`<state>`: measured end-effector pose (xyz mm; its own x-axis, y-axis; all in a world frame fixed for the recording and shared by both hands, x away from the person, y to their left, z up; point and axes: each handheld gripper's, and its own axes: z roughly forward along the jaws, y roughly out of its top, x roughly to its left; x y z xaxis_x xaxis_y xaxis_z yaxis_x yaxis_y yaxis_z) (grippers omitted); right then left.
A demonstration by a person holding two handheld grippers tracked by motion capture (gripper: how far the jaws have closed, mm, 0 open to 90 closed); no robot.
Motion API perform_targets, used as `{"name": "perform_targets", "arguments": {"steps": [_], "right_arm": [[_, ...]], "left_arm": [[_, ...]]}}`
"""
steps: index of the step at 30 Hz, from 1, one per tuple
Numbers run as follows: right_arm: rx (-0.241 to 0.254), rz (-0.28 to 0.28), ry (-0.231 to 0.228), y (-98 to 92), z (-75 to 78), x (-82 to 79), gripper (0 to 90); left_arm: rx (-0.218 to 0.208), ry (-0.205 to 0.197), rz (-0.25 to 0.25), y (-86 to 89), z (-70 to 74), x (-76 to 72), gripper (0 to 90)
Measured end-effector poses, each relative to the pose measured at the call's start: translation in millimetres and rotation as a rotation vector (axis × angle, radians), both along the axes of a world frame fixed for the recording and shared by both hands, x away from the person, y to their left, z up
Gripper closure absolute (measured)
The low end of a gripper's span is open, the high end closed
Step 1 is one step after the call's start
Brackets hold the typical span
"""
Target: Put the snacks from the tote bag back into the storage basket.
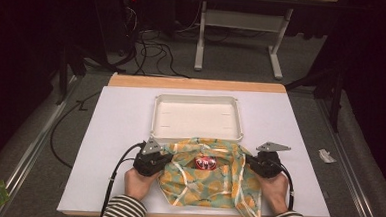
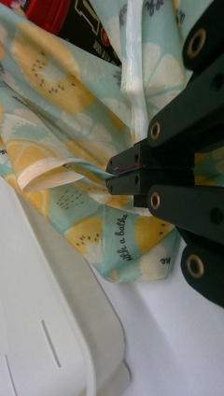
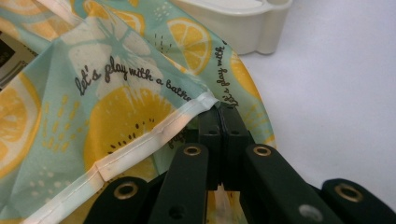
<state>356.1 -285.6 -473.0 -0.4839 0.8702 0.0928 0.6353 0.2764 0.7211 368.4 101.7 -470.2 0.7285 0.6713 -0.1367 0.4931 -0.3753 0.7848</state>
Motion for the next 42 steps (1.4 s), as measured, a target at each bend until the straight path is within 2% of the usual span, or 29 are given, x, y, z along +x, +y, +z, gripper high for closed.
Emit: {"name": "perform_targets", "arguments": {"steps": [5,8,12,15,20,22,31,33,40,42], "right_arm": [[-0.005,-0.002,0.003,0.7,-0.1,-0.5,90.0],[0.000,-0.003,-0.006,0.0,0.7,-1.7,90.0],[-0.003,-0.003,-0.010,0.6,1.1,-3.7,89.1],[-0.002,-0.003,-0.009,0.9,2.0,-4.8,87.5],[0.002,-0.003,-0.032,-0.3,6.1,-8.8,80.8],[0.006,-0.006,-0.048,-1.1,10.2,-13.8,75.2],[0.019,-0.012,-0.085,-7.8,20.3,-28.7,66.3],[0.031,-0.013,-0.106,-10.1,26.5,-35.7,64.3],[0.036,0.024,-0.146,-5.4,39.3,-51.7,61.1],[0.048,0.040,-0.159,0.4,44.5,-60.7,58.0]], "left_arm": [[0.010,-0.003,-0.003,0.3,-0.5,-0.7,89.9],[-0.013,-0.004,-0.004,0.2,0.6,-2.1,89.9],[-0.015,-0.006,-0.004,-0.1,0.8,-2.5,89.9],[-0.020,-0.007,-0.003,0.0,1.3,-2.7,89.9],[-0.023,-0.015,-0.006,0.3,2.9,-4.3,89.9],[-0.024,-0.015,-0.006,0.3,3.1,-4.5,89.9],[-0.021,-0.019,-0.008,0.0,3.2,-5.6,89.9],[-0.022,-0.021,-0.008,0.5,3.6,-5.9,89.9],[-0.026,-0.024,-0.011,0.4,4.1,-6.7,89.8],[-0.028,-0.025,-0.010,0.3,4.3,-6.9,89.8]]}}
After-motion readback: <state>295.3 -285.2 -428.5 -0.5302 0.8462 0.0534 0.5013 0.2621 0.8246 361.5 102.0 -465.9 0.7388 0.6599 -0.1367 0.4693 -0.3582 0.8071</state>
